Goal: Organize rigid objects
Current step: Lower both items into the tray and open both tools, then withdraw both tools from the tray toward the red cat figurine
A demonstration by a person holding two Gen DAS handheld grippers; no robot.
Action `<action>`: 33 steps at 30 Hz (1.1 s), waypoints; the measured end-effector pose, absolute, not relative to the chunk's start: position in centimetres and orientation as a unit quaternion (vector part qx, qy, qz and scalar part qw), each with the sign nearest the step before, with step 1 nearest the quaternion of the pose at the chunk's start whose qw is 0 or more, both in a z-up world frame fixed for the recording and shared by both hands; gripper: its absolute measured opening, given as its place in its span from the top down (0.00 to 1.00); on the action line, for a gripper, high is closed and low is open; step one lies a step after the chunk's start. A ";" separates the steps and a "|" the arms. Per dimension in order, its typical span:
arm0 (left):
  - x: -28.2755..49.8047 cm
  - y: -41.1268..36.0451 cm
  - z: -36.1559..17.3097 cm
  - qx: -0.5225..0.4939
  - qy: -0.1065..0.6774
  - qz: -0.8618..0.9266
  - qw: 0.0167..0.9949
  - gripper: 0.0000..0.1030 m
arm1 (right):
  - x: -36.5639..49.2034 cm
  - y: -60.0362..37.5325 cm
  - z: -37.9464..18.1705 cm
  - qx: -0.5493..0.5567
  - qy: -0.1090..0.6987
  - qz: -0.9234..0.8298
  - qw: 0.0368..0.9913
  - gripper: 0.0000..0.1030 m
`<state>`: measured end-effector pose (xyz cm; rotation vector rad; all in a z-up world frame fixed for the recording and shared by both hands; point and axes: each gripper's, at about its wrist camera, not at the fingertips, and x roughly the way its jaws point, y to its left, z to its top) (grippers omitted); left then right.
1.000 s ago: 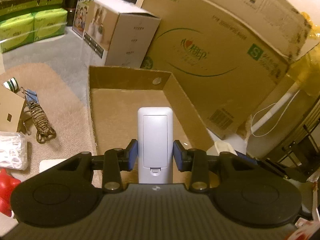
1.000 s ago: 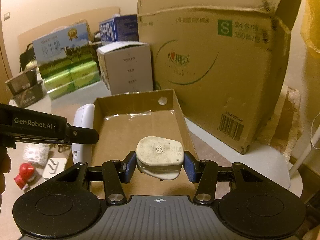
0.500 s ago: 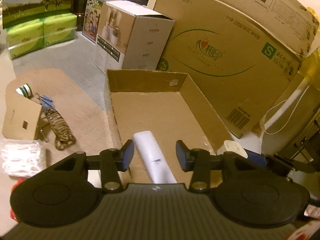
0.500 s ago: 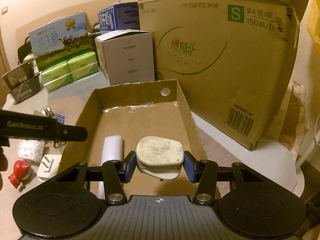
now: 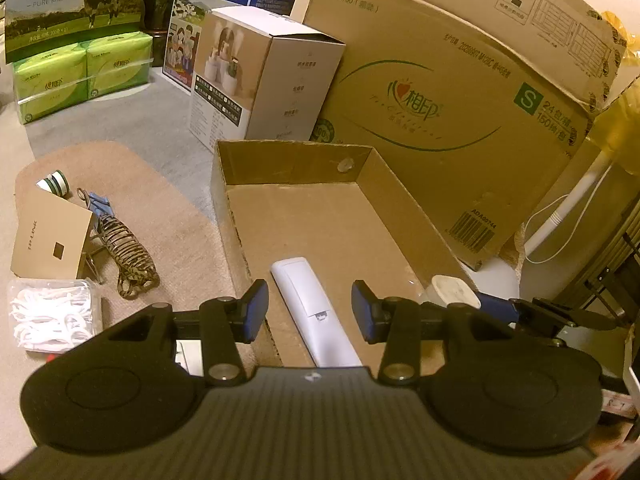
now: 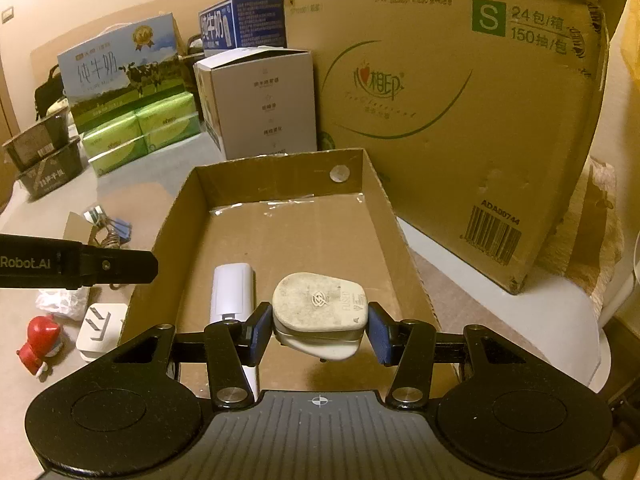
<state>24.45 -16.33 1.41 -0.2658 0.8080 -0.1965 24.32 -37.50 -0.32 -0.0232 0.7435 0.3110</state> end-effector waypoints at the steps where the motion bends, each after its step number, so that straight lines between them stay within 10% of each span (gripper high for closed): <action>1: 24.4 -16.3 1.4 -0.129 0.392 -0.096 0.906 0.61 | 24.4 -37.5 -0.4 -0.011 0.362 0.151 0.920 0.51; 9: 24.1 -15.9 1.3 -0.119 0.387 -0.088 0.910 0.58 | 24.5 -38.2 -0.1 0.011 0.348 0.141 0.927 0.32; 33: 14.2 -10.8 3.3 -0.068 0.347 -0.079 0.932 0.21 | 13.4 -34.1 3.7 0.013 0.332 0.127 0.935 0.31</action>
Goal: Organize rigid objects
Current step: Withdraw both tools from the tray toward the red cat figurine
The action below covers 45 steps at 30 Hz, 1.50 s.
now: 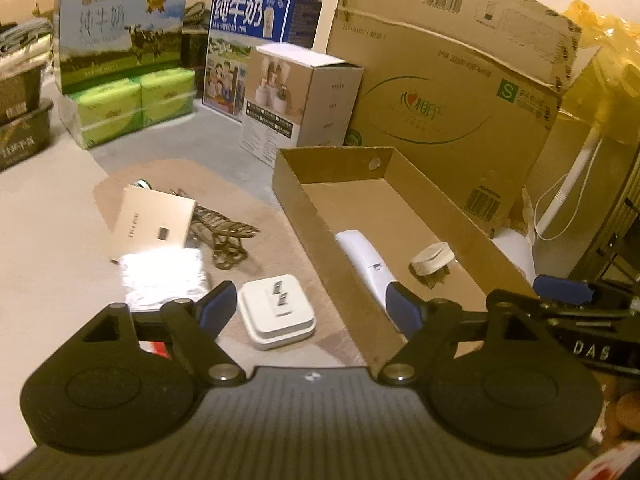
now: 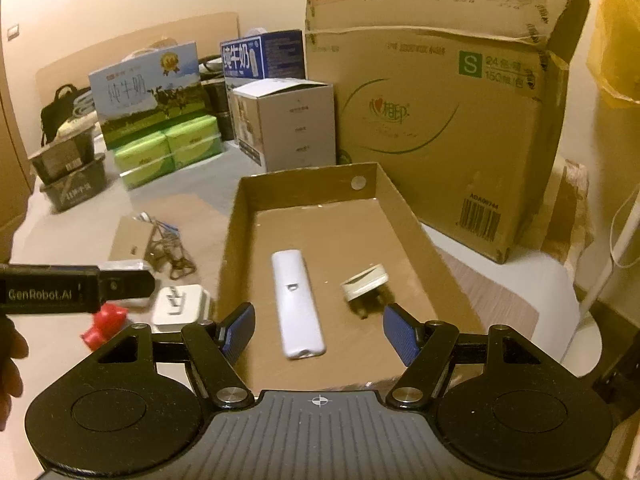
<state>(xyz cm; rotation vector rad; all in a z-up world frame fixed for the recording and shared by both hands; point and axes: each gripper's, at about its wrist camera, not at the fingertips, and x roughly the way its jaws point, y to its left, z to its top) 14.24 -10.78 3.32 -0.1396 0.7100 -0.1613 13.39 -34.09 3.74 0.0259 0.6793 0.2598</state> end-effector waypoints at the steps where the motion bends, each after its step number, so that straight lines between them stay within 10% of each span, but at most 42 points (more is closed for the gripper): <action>1: 13.7 -10.5 3.4 -0.062 0.344 -0.078 0.934 0.20 | 13.0 -33.9 3.9 0.012 0.332 0.127 0.935 0.31; 18: 6.8 -4.5 3.1 -0.018 0.323 -0.047 0.945 0.01 | 7.5 -29.0 3.7 0.032 0.323 0.141 0.935 0.31; 45: 7.5 -0.6 -1.2 -0.025 0.352 -0.045 0.935 0.02 | 6.8 -24.9 0.3 0.038 0.337 0.153 0.928 0.31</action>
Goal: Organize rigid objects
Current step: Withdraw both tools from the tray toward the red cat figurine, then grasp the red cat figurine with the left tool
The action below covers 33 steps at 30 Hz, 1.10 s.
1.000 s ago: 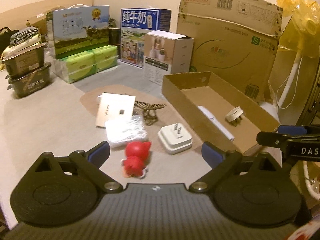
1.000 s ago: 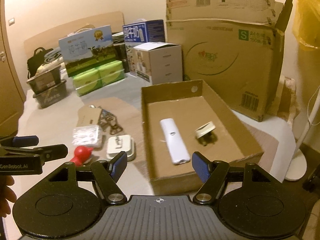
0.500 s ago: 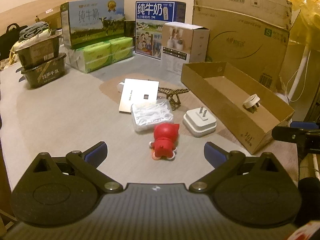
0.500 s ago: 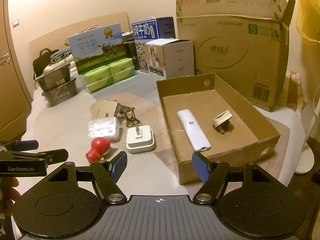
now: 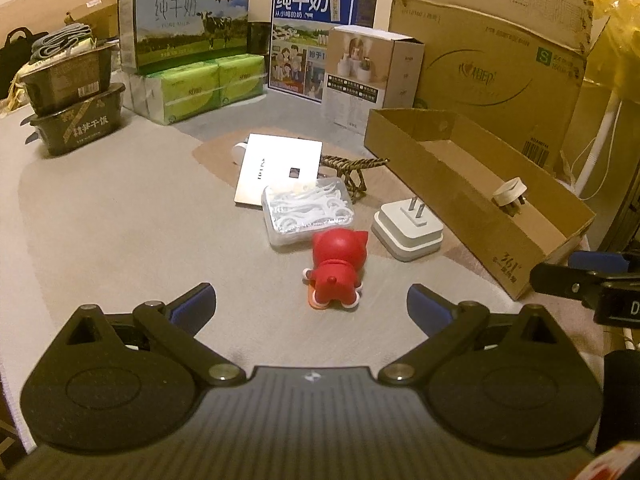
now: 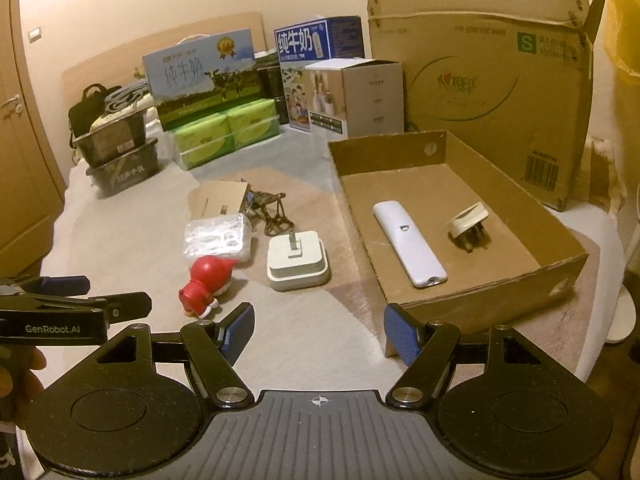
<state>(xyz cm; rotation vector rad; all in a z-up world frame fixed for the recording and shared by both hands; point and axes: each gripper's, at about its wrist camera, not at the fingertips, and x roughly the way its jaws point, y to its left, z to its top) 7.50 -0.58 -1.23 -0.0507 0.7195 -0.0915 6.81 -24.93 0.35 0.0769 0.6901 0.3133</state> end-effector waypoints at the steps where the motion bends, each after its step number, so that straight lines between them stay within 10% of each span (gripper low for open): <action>1: 7.7 -0.6 -1.4 -0.024 0.354 -0.046 0.934 0.03 | 7.0 -24.9 0.2 0.039 0.338 0.153 0.928 0.31; 21: 11.9 -0.3 -4.8 -0.021 0.373 -0.078 0.924 0.22 | 9.5 -22.8 -2.5 0.038 0.343 0.156 0.926 0.39; 33: 15.3 -1.4 -6.3 -0.021 0.376 -0.117 0.919 0.53 | 10.8 -22.3 -3.4 0.042 0.346 0.149 0.925 0.43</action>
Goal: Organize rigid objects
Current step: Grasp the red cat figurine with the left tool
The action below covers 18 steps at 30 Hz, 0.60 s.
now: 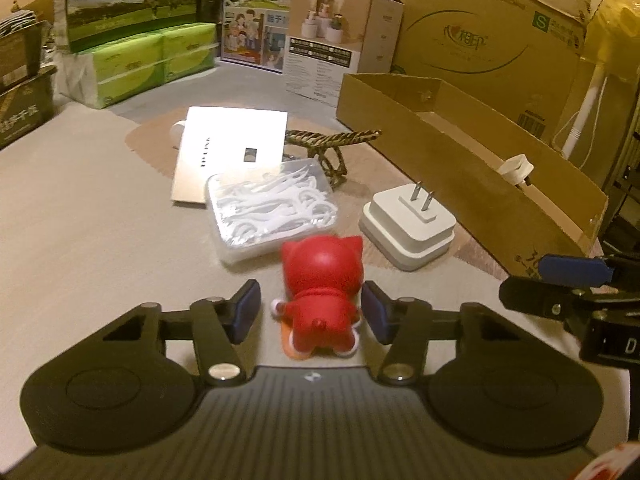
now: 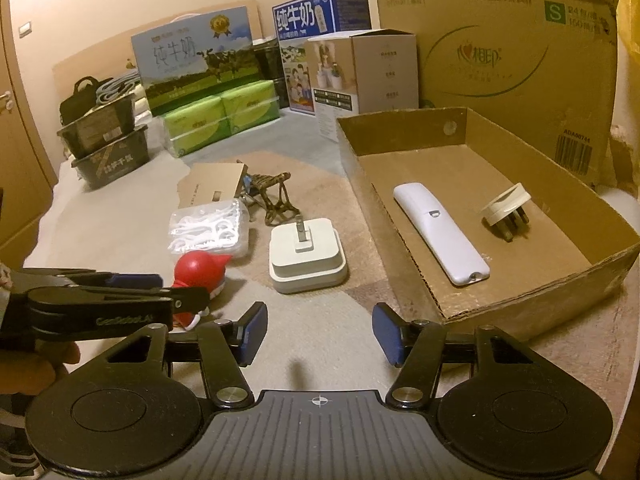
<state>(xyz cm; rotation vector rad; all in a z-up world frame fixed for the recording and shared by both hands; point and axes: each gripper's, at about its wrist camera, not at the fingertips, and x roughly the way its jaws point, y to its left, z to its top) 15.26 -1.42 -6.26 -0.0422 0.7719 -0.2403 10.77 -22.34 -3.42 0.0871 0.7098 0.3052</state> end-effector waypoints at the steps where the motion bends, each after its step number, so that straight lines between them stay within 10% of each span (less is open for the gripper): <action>1: 15.5 -1.5 -6.4 -0.020 0.376 -0.121 0.918 0.54 | 10.9 -22.3 -3.5 0.042 0.346 0.148 0.926 0.43; 18: 14.5 1.1 -5.7 -0.026 0.371 -0.104 0.923 0.60 | 11.8 -19.6 -3.7 0.006 0.335 0.163 0.928 0.43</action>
